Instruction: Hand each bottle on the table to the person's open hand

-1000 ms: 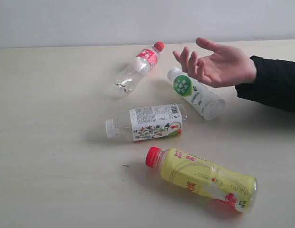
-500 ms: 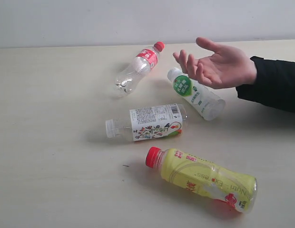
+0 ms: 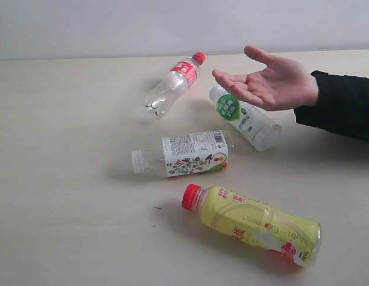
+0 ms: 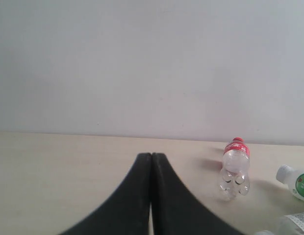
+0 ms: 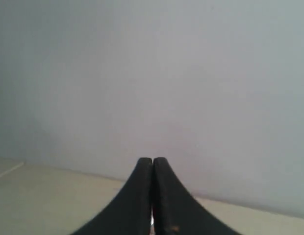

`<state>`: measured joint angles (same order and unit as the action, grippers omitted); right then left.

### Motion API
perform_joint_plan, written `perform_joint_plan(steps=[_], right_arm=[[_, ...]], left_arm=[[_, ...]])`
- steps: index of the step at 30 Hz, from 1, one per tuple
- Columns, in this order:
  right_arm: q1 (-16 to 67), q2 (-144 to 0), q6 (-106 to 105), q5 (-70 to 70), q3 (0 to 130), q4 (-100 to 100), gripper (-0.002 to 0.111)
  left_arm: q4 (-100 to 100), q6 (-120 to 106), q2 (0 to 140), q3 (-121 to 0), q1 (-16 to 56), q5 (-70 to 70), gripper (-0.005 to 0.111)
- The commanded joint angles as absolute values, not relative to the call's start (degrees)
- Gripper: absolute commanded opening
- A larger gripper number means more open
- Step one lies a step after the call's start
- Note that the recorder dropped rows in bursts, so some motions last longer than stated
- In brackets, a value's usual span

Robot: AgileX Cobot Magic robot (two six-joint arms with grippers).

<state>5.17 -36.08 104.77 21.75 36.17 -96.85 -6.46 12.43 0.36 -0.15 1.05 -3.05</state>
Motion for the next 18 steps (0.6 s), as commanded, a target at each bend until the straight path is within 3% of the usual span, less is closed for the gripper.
perform_joint_plan(steps=[1, 5, 9, 14, 18], right_arm=[[4.88, -44.65, 91.46, 24.87, 38.46, -99.95, 0.000], [4.88, -45.51, 62.98, 12.58, 38.57, -99.95, 0.000], [4.88, -45.63, 56.13, -9.12, 38.68, -99.95, 0.000], [4.88, -47.02, 55.04, -15.30, 38.68, -88.71, 0.000], [4.99, -47.70, 37.63, -18.88, 38.68, -68.59, 0.000]], left_arm=[[-6.64, 12.14, 0.00, 0.00, 0.96, -2.86, 0.000], [-6.64, 12.14, 0.00, 0.00, 0.96, -2.86, 0.000], [-6.64, 12.14, 0.00, 0.00, 0.96, -2.86, 0.000], [-6.64, 12.14, 0.00, 0.00, 0.96, -2.86, 0.000], [-6.64, 12.14, 0.00, 0.00, 0.96, -2.86, 0.000]])
